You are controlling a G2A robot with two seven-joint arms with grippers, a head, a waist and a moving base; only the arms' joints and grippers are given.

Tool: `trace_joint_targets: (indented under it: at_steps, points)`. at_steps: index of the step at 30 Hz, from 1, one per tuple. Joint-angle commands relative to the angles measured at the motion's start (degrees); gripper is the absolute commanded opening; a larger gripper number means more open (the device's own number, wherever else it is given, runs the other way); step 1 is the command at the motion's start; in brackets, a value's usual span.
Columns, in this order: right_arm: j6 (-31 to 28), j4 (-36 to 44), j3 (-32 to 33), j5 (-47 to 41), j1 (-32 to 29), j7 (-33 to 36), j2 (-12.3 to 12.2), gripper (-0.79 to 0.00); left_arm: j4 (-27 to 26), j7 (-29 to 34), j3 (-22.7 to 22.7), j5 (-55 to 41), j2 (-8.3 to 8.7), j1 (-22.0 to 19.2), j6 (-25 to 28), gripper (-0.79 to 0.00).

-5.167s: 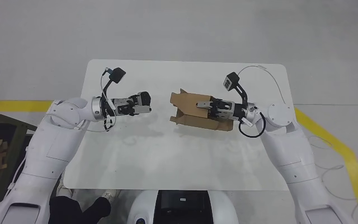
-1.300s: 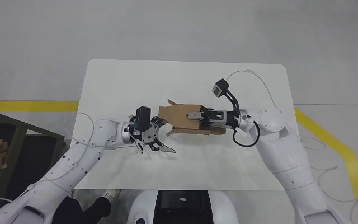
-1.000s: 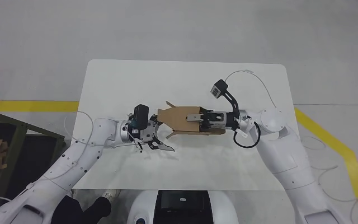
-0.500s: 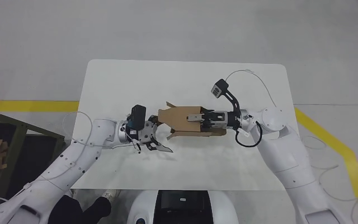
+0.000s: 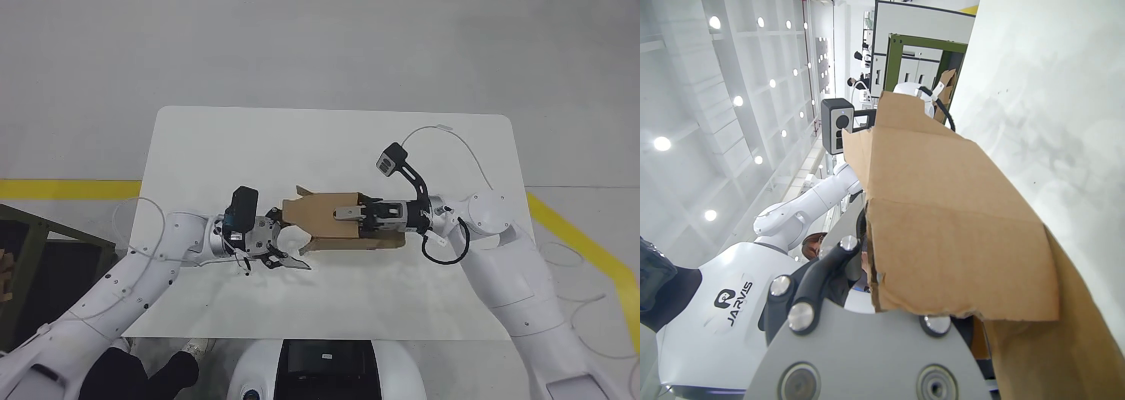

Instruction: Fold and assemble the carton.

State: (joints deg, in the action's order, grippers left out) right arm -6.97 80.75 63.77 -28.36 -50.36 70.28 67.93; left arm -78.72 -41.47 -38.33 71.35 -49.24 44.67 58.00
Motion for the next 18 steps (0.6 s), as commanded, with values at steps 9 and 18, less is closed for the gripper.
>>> trace_joint_targets:
  at_steps: [9,18]
  points:
    - [-0.3,0.2,-0.1,-0.5,0.0,0.5,-0.2,-0.785,0.2,-1.7,3.1,-1.8,0.55,-1.8,0.0,-0.283]
    - [-0.5,0.3,-0.2,-0.9,0.1,0.9,-0.3,-0.785,1.0,-3.4,5.2,-2.6,1.38,-3.3,0.0,-0.379]
